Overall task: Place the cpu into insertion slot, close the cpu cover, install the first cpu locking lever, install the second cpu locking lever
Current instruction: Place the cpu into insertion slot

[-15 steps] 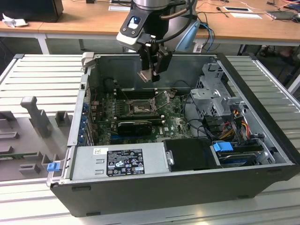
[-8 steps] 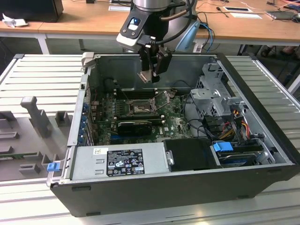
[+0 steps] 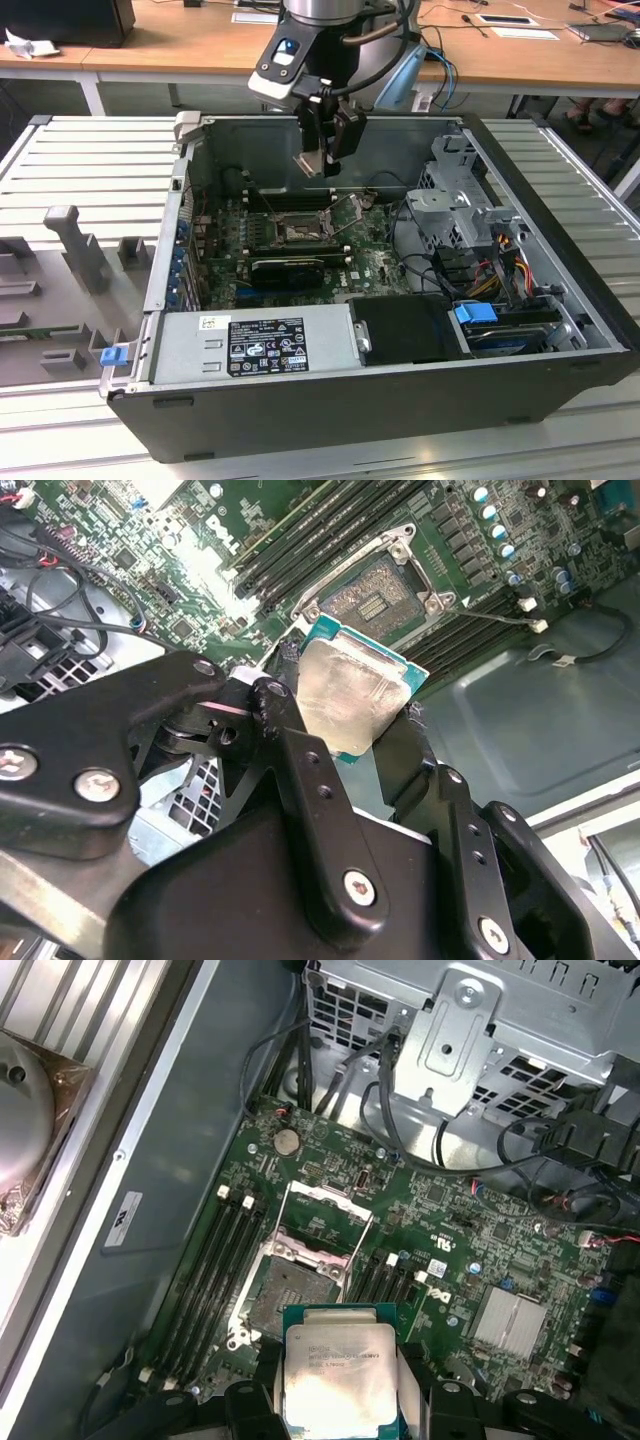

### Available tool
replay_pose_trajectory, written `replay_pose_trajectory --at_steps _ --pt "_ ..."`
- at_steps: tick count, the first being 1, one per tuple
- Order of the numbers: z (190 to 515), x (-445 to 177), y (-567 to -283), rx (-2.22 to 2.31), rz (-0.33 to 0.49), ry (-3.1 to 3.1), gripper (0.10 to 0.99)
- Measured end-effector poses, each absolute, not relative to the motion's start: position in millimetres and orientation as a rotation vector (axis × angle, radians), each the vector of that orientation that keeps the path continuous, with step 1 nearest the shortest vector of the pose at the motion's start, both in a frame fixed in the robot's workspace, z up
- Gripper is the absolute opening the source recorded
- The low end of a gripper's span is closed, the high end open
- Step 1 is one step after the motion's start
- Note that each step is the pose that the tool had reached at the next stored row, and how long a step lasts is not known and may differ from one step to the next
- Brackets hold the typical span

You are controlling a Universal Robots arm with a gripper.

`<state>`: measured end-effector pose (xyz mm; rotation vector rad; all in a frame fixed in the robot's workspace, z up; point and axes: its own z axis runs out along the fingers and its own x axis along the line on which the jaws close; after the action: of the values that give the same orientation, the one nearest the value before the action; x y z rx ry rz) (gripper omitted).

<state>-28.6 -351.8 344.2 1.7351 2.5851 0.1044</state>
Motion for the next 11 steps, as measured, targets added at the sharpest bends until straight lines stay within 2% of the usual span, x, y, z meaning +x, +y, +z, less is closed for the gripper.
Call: replay_pose_trajectory --at_steps 11 --pt "341.0 -28.6 -351.9 1.842 0.102 2.507 0.541"
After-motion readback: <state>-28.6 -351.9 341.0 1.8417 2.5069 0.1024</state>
